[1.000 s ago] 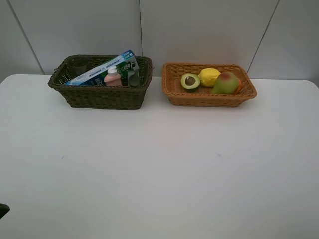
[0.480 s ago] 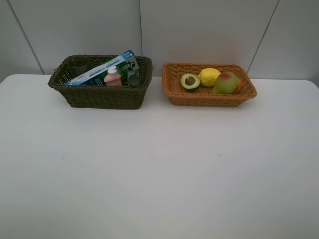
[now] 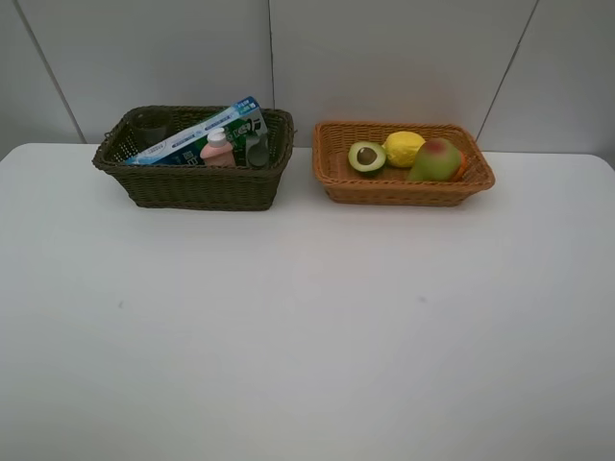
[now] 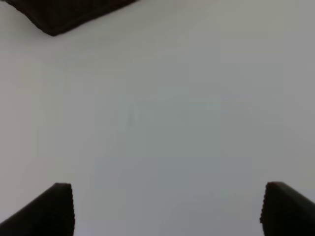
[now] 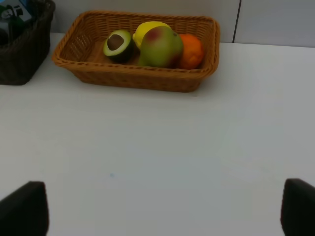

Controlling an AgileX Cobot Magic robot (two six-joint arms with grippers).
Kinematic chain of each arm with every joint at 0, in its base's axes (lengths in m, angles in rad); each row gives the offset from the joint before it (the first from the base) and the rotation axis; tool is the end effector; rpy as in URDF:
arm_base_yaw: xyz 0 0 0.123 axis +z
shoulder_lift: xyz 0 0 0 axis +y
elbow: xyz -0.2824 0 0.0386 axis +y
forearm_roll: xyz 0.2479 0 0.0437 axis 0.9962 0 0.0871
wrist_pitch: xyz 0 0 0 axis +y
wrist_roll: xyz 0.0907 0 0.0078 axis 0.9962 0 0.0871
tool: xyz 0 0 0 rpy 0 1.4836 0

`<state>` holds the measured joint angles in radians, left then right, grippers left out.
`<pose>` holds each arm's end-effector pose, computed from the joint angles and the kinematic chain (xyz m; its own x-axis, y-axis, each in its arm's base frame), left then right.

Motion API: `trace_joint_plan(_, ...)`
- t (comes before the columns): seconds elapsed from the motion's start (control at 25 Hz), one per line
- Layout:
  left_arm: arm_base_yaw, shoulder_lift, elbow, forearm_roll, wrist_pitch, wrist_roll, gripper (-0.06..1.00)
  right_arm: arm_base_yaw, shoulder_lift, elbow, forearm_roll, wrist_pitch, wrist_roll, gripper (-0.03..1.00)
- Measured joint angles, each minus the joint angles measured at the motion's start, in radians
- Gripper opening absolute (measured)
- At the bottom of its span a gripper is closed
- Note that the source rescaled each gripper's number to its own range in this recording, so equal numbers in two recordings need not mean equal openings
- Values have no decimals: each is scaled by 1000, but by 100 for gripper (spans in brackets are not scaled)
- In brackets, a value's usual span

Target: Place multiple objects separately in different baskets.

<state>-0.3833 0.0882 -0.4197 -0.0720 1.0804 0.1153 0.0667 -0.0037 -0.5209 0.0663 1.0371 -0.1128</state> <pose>0.0108 -0.0106 0.2525 -0.5331 0.3024 -0.7902 0.4646 0.8852 0.0253 -0.0074 0.0047 0.2850 -0.4002 -0.1057 -0.9103 -0.1505 0.9874 -0.0485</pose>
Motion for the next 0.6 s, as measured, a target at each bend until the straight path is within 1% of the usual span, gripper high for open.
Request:
trace_joint_plan(0.16, 52, -89, 0, -1, 0, 0, 100, 0, 0, 0, 0, 0, 0, 100)
trace_joint_plan(0.6, 233, -93, 0, -4, 0, 3, 100, 0, 0, 0, 0, 0, 0, 100)
